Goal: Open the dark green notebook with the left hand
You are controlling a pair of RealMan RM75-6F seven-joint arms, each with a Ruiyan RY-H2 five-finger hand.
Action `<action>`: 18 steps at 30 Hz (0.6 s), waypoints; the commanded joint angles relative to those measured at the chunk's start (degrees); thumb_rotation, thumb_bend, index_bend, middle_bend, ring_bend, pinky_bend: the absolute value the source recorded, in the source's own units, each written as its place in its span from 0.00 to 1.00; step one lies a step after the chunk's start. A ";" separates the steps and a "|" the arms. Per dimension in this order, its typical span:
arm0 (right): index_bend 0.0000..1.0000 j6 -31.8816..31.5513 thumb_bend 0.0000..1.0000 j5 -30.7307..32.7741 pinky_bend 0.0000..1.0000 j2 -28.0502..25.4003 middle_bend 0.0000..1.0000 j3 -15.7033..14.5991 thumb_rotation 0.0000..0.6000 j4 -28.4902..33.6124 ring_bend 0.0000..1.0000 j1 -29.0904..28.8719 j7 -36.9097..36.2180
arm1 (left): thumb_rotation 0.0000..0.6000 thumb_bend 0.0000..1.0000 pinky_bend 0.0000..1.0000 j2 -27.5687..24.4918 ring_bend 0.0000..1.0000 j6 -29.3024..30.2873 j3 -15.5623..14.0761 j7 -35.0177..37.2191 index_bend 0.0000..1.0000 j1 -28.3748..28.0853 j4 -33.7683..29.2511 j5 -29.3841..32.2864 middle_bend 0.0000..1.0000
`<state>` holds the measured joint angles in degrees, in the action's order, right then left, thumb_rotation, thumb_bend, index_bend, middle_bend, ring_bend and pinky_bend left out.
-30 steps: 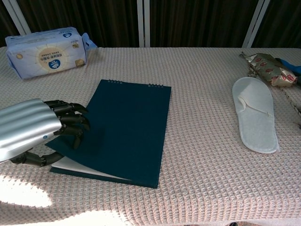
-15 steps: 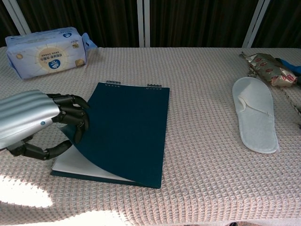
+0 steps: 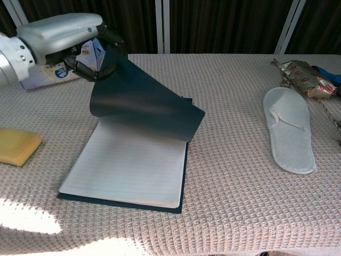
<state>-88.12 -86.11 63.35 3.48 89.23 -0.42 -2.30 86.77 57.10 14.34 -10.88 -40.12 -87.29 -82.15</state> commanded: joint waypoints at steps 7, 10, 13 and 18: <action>0.00 2.51 0.24 2.36 0.00 0.47 0.00 0.66 0.97 -1.20 0.00 -0.82 -0.74 | 1.00 0.54 0.30 12.26 0.19 -16.88 14.87 -5.75 0.69 -21.11 26.37 24.73 0.37; 0.00 3.18 0.24 3.20 0.00 0.59 0.00 0.98 0.96 -1.63 0.00 -1.04 -1.14 | 1.00 0.54 0.29 16.92 0.19 -19.86 17.56 -6.01 0.69 -27.64 38.72 29.66 0.38; 0.00 3.85 0.24 4.16 0.00 0.70 0.00 1.32 0.96 -2.15 0.00 -1.22 -1.57 | 1.00 0.55 0.28 21.69 0.19 -22.15 19.99 -5.09 0.70 -33.96 51.98 32.98 0.38; 0.00 4.97 0.24 5.71 0.00 0.84 0.00 1.78 0.97 -2.85 0.00 -1.44 -2.05 | 1.00 0.55 0.28 27.55 0.19 -24.72 21.50 -2.70 0.70 -41.70 70.15 34.47 0.38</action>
<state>-83.28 -80.55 64.15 5.16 86.50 -1.81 -4.27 106.67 36.96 32.14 -15.06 -72.16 -32.62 -52.45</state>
